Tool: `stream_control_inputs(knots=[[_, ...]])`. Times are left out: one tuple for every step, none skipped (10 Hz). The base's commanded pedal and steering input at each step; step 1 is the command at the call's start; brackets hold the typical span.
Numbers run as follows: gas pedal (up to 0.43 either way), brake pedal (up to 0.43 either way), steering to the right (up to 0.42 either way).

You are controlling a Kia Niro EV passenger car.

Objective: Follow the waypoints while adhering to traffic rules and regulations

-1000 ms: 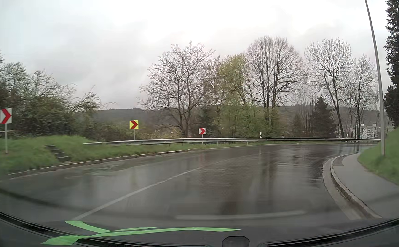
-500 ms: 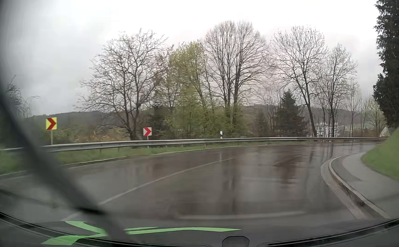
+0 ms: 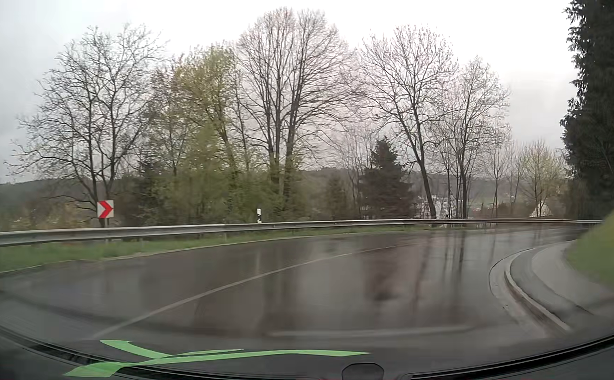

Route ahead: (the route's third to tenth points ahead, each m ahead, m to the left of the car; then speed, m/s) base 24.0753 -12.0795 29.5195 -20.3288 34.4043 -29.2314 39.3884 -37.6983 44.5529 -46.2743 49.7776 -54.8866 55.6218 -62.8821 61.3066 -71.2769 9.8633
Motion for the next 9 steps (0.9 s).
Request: stream_control_inputs(knots=[[0.0, 0.0, 0.156], [0.0, 0.0, 0.157], [0.0, 0.0, 0.16], [0.0, 0.0, 0.169], [0.0, 0.0, 0.177], [0.0, 0.0, 0.183], [0.0, 0.0, 0.186], [0.0, 0.0, 0.185], [0.0, 0.0, 0.185]])
